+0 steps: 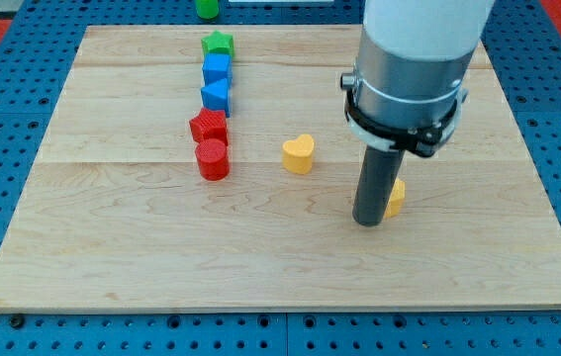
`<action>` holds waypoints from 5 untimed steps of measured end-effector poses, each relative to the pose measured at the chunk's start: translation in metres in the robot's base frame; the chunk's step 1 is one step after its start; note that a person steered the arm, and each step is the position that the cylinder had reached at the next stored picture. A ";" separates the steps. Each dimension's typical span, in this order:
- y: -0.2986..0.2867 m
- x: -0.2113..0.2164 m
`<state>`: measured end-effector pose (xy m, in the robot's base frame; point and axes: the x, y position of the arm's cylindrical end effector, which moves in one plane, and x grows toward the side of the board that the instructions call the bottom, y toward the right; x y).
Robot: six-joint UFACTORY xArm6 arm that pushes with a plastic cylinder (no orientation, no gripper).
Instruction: Move yellow hexagon adjacent to yellow heart
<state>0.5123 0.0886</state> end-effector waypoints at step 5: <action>0.027 -0.007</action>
